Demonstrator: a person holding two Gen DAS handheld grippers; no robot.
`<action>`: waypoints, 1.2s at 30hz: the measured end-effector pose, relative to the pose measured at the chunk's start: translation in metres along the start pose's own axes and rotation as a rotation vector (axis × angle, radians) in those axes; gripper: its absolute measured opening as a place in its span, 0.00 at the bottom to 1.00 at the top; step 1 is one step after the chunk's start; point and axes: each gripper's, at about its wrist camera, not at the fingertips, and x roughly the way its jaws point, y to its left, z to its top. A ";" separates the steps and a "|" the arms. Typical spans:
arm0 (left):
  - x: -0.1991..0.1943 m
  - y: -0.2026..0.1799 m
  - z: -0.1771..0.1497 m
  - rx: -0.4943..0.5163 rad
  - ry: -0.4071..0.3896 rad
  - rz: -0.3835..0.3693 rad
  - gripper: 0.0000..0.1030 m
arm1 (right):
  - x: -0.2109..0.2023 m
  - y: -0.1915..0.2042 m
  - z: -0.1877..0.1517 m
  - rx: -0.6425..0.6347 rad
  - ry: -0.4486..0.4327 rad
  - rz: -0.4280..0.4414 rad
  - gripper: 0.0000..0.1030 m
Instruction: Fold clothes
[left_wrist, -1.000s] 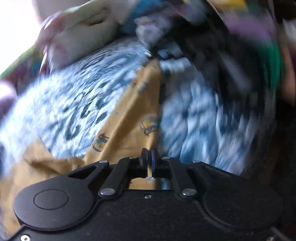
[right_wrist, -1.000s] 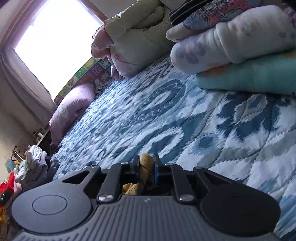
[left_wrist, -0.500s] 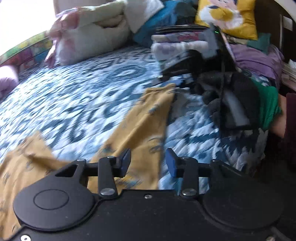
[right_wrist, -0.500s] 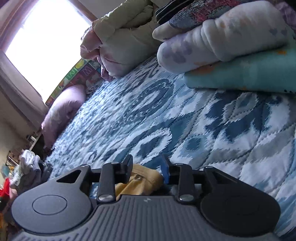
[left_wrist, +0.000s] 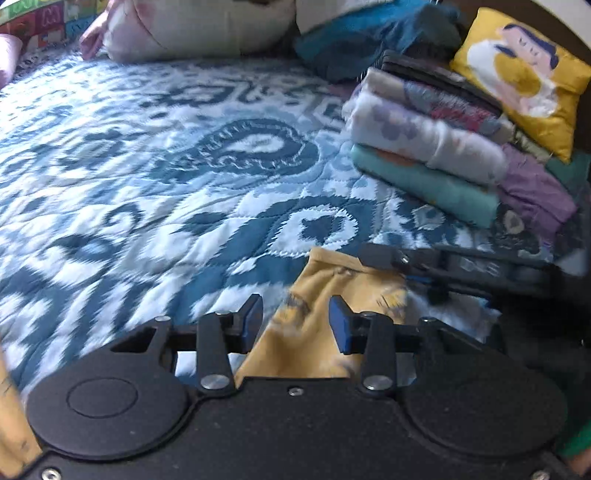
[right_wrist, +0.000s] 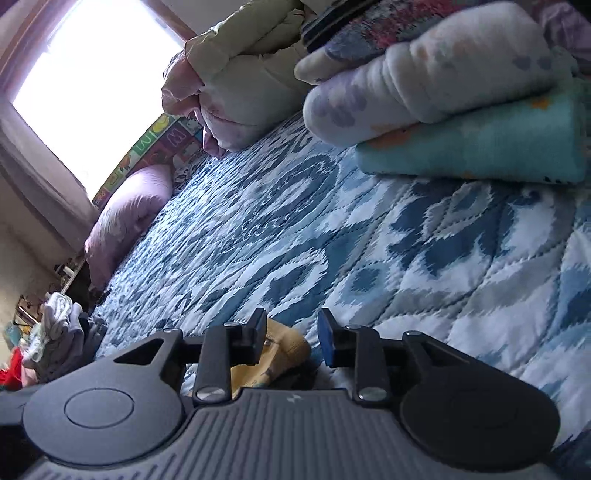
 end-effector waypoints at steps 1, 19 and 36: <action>0.007 0.000 0.001 0.000 0.018 -0.003 0.24 | 0.000 -0.002 0.001 0.006 0.003 0.009 0.31; -0.089 0.050 -0.030 -0.038 -0.173 0.189 0.07 | 0.012 0.024 -0.005 -0.161 0.029 -0.027 0.30; -0.197 0.044 -0.210 0.057 -0.106 0.266 0.21 | -0.032 0.080 -0.033 -0.324 -0.010 0.139 0.29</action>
